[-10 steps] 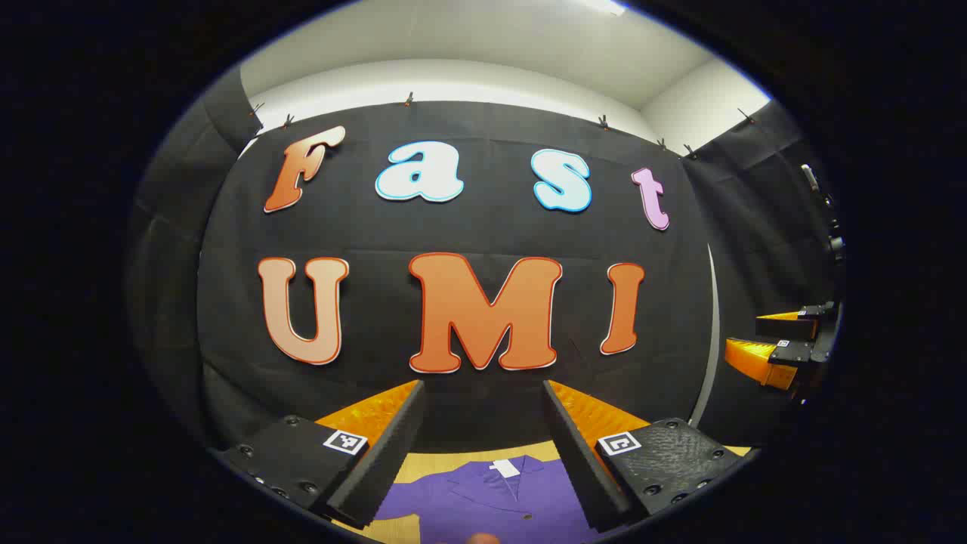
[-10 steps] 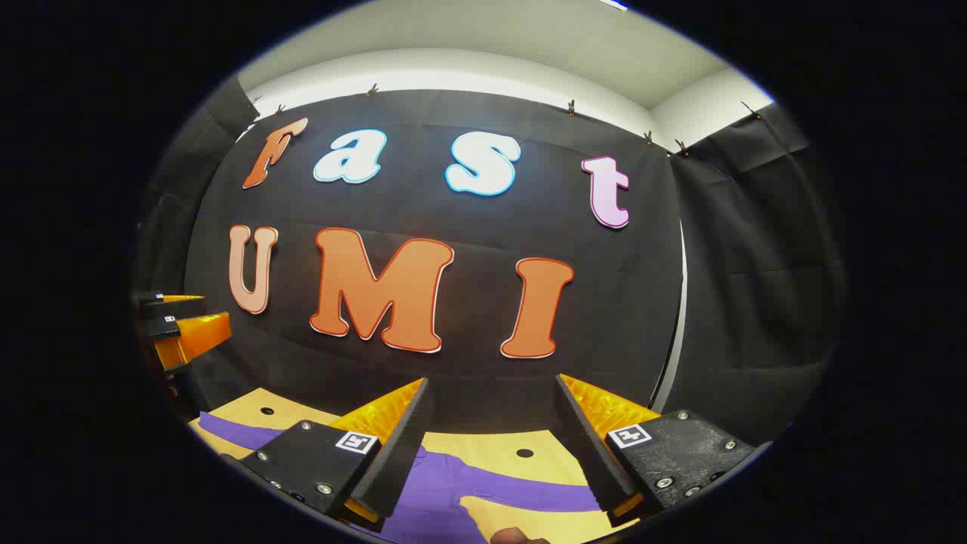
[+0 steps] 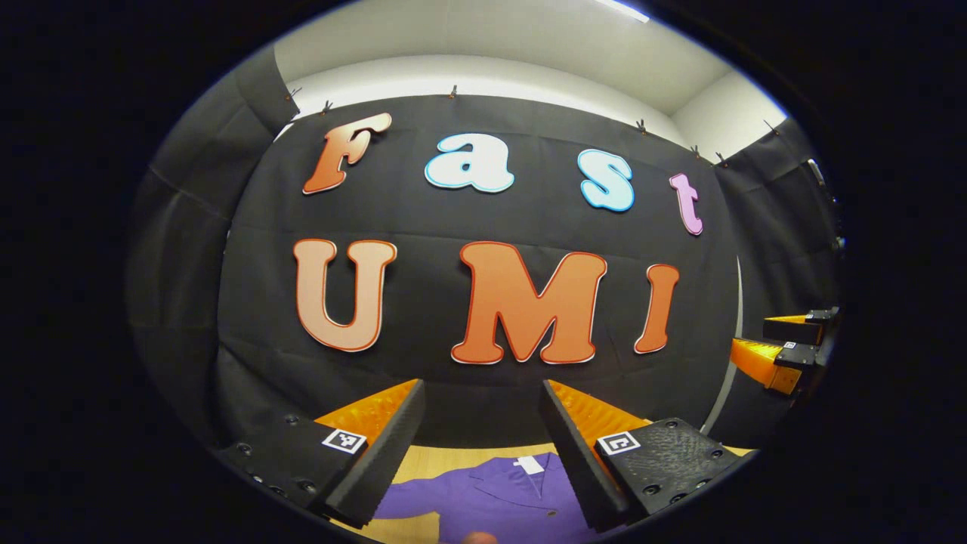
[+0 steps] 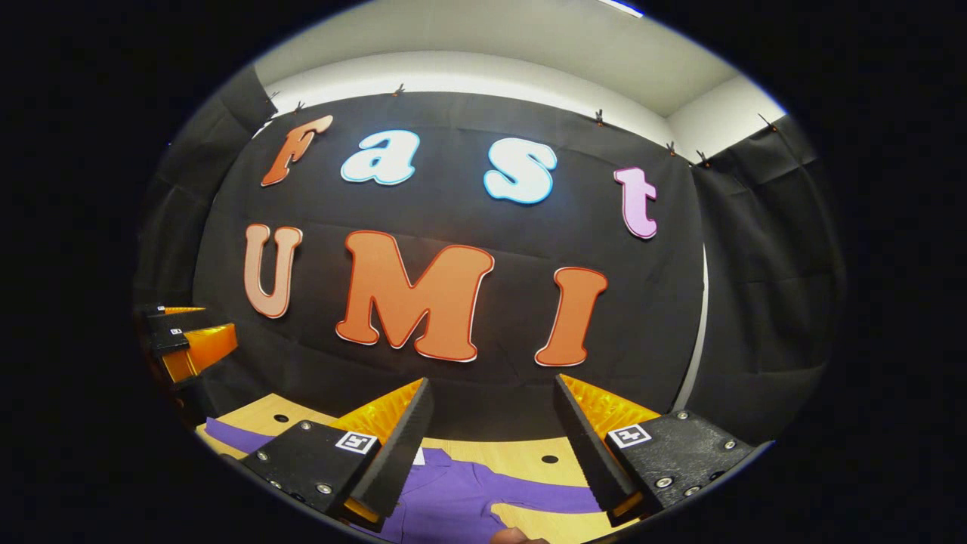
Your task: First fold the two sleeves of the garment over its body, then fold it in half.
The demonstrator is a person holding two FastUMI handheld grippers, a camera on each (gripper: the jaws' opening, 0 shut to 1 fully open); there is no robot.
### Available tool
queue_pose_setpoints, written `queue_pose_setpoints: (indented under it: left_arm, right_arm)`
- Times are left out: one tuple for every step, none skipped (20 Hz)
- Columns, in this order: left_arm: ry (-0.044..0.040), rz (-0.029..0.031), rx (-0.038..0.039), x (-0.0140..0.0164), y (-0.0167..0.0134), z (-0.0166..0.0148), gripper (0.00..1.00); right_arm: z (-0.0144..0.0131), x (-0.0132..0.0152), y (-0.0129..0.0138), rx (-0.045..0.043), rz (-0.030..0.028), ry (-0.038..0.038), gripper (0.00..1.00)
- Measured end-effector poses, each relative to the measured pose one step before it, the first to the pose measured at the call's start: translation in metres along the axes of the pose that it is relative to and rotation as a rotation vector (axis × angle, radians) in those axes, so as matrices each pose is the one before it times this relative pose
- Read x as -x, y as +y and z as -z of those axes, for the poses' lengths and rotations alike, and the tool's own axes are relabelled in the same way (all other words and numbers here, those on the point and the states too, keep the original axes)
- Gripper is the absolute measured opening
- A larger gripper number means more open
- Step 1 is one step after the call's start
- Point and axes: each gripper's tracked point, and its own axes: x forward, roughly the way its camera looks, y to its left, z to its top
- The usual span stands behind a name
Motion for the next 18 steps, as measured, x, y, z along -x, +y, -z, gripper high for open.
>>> queue_pose_setpoints:
  left_arm:
    - [-0.00101, -0.01056, -0.00578, 0.00289, -0.00437, 0.00324, 0.95]
    - [-0.00396, -0.01033, -0.00656, 0.00295, -0.00288, 0.00465, 0.95]
    - [0.00107, -0.01464, -0.01314, 0.00331, -0.00243, 0.00428, 0.95]
    - [-0.02227, -0.015, -0.01556, 0.00269, -0.00293, -0.00146, 0.93]
    - [-0.01232, -0.01993, -0.017, 0.00284, -0.00081, 0.00087, 0.95]
    - [-0.0062, -0.01785, -0.012, 0.00219, -0.00178, -0.00025, 0.95]
    - [0.0053, -0.00905, -0.00491, 0.00026, -0.00392, 0.00332, 0.93]
    - [0.01495, 0.00492, 0.00212, 0.00093, -0.00709, 0.0047, 0.95]
    - [0.01109, 0.00306, 0.00309, 0.0, -0.00507, 0.00339, 0.95]
    - [0.00511, -0.00098, 0.00073, -0.00103, -0.00382, 0.00004, 0.94]
    - [0.00219, 0.0005, -0.00176, -0.0005, -0.00379, 0.00106, 0.94]
    - [0.00001, -0.00008, -0.00192, -0.00163, -0.0035, -0.00009, 0.94]
    - [0.00023, 0.00072, -0.00403, -0.00159, -0.00388, 0.00165, 0.94]
    - [-0.00108, -0.00149, -0.00361, -0.00152, -0.00236, -0.00022, 0.94]
    - [0.00162, 0.00055, -0.00267, -0.00179, -0.00252, 0.00031, 0.94]
    - [-0.00324, -0.00015, 0.00128, -0.0001, -0.00258, -0.00062, 0.94]
    - [-0.00562, -0.00086, 0.00376, -0.00085, -0.00235, 0.00072, 0.94]
    - [-0.00115, 0.00607, 0.00511, -0.00244, -0.004, 0.0009, 0.94]
  right_arm:
    - [0.00501, -0.00086, 0.00128, 0.00792, -0.01252, -0.0041, 0.95]
    - [0.00598, -0.00061, 0.00193, 0.00337, -0.01521, 0.00608, 0.95]
    - [0.00696, -0.00086, 0.00148, 0.00052, -0.01827, 0.00716, 1.0]
    - [0.00437, -0.00132, 0.00093, -0.00043, -0.01483, 0.00299, 0.95]
    - [0.00545, -0.00066, -0.00093, 0.00091, -0.01008, 0.00772, 0.95]
    - [0.00505, -0.00056, -0.00134, -0.00353, -0.00708, 0.01057, 0.95]
    - [0.00479, -0.00131, -0.0013, -0.00897, -0.00758, 0.01067, 0.95]
    - [0.00467, -0.00093, -0.0012, -0.01209, -0.00635, 0.00822, 0.95]
    - [0.00488, -0.00277, -0.00228, -0.00915, -0.00106, 0.00808, 0.95]
    - [0.0042, -0.00299, -0.0029, -0.00478, 0.0009, 0.00578, 0.95]
    - [0.00376, -0.00308, -0.0051, 0.00039, 0.00589, 0.00664, 0.95]
    - [0.00334, -0.00317, -0.00618, 0.00092, 0.00845, 0.00602, 0.95]
    - [0.00233, -0.00303, -0.00659, -0.00111, 0.00949, 0.00306, 0.95]
    - [0.00335, -0.00304, -0.0065, -0.00264, 0.00976, 0.00383, 0.95]
    - [0.00408, -0.00305, -0.00492, -0.00033, 0.00846, 0.00224, 0.95]
    - [0.00335, -0.00236, -0.00813, 0.00227, 0.01656, 0.00442, 0.95]
    - [0.0044, -0.00369, -0.00709, 0.00195, 0.01379, 0.00758, 0.95]
    - [0.0045, -0.00225, -0.00733, -0.00028, 0.01191, 0.00589, 0.95]
